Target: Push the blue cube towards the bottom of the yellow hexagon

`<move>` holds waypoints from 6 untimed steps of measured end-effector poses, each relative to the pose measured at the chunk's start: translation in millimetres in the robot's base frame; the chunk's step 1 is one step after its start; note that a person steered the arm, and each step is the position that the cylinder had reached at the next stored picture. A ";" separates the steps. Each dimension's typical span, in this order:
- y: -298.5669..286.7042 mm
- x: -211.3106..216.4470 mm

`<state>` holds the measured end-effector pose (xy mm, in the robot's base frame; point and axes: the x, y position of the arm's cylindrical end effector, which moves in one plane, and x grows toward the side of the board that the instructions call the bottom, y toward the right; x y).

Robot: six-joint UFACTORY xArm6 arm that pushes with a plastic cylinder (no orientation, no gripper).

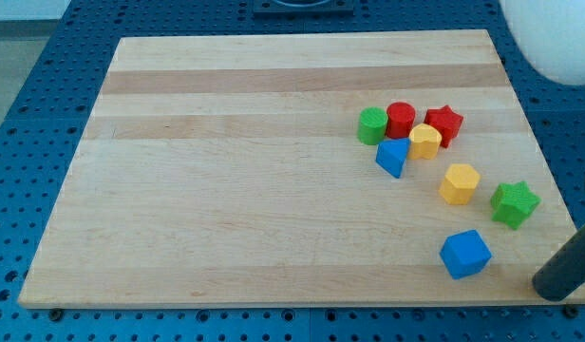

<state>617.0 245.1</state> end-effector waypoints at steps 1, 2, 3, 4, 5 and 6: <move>-9.7 1.5; -10.6 0.5; -31.9 0.1; -59.9 0.8; -85.6 0.9; -97.9 -20.8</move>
